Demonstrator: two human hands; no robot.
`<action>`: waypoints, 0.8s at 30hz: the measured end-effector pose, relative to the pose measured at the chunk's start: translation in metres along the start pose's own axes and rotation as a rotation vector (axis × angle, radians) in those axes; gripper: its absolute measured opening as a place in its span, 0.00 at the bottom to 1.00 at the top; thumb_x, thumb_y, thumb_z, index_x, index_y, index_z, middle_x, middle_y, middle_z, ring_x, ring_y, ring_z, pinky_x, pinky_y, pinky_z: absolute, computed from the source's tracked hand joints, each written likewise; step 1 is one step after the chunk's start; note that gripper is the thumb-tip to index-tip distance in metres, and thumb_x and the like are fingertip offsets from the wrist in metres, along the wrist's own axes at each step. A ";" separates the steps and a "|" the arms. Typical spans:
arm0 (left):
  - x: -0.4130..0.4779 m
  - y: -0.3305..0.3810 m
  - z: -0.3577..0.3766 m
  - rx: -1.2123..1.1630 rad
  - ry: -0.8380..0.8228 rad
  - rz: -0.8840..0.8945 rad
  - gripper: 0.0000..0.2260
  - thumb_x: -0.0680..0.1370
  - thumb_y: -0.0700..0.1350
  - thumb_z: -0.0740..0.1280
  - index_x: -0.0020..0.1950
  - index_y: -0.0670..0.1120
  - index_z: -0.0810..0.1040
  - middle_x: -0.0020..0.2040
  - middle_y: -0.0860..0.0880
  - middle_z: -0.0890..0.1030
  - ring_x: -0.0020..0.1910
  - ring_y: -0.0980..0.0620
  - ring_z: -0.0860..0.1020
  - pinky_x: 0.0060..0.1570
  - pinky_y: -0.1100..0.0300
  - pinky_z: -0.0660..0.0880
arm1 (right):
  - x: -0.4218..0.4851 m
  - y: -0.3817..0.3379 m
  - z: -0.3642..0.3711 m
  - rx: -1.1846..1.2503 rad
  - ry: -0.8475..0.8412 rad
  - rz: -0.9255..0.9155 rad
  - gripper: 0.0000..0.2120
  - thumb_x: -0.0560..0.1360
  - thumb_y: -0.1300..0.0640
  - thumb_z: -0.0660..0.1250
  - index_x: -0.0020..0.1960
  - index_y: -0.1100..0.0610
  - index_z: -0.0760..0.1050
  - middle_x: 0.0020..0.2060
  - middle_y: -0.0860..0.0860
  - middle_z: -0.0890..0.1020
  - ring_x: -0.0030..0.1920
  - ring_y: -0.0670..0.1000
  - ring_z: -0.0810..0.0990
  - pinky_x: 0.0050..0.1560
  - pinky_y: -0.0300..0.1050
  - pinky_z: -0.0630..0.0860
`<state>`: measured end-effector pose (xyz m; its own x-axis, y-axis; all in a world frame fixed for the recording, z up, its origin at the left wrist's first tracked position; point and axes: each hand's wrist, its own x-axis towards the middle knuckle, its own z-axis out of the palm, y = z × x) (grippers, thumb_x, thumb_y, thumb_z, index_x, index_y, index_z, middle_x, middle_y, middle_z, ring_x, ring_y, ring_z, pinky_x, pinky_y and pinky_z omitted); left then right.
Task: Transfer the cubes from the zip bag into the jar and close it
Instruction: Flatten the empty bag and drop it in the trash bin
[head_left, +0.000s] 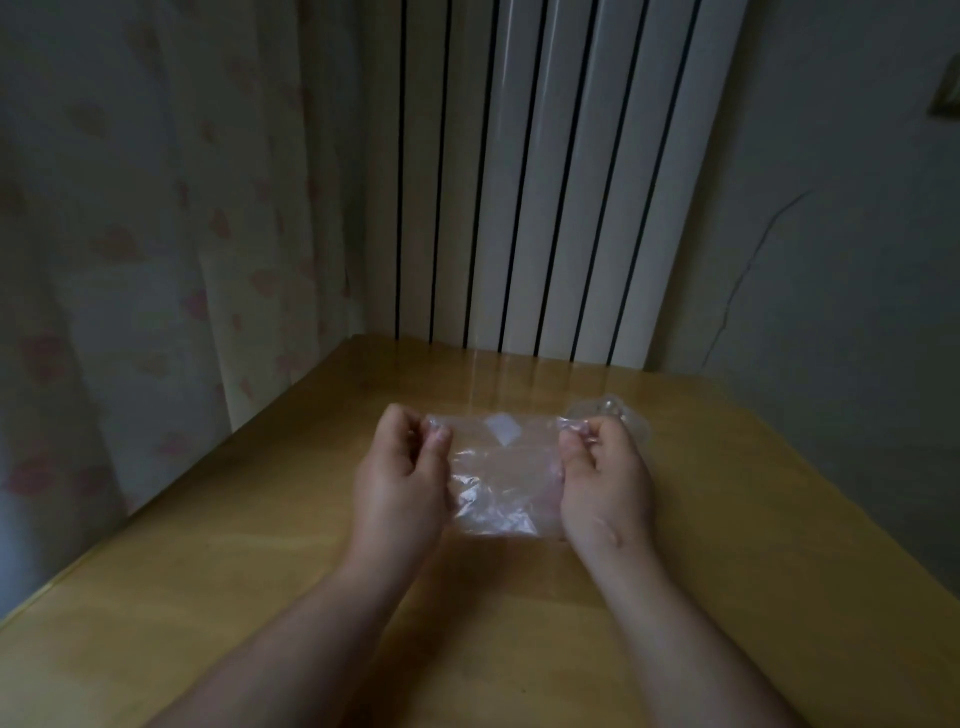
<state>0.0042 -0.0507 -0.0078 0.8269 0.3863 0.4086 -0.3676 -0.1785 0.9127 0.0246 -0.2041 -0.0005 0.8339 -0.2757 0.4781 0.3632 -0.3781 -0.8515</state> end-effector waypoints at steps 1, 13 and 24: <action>0.001 0.000 0.000 0.005 0.012 0.000 0.09 0.81 0.43 0.65 0.41 0.46 0.70 0.31 0.49 0.75 0.27 0.55 0.73 0.25 0.61 0.70 | 0.001 -0.001 0.000 -0.022 0.008 -0.005 0.12 0.80 0.58 0.63 0.39 0.50 0.69 0.31 0.48 0.78 0.30 0.46 0.76 0.32 0.39 0.69; 0.000 0.001 -0.007 -0.241 0.031 -0.054 0.16 0.78 0.34 0.63 0.44 0.56 0.67 0.38 0.44 0.71 0.33 0.48 0.69 0.28 0.53 0.67 | -0.008 -0.017 -0.003 0.192 -0.020 0.135 0.10 0.77 0.58 0.61 0.45 0.47 0.61 0.34 0.49 0.73 0.34 0.52 0.72 0.36 0.49 0.68; 0.006 -0.004 -0.016 -0.235 -0.180 -0.014 0.06 0.77 0.41 0.69 0.43 0.49 0.75 0.40 0.47 0.78 0.38 0.50 0.78 0.35 0.58 0.77 | -0.002 -0.007 -0.005 0.089 -0.011 0.169 0.12 0.76 0.66 0.65 0.39 0.52 0.77 0.39 0.49 0.82 0.31 0.52 0.81 0.26 0.36 0.75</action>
<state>0.0035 -0.0335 -0.0094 0.8870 0.2169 0.4076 -0.4268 0.0485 0.9030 0.0181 -0.2051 0.0053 0.8905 -0.3189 0.3244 0.2523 -0.2472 -0.9355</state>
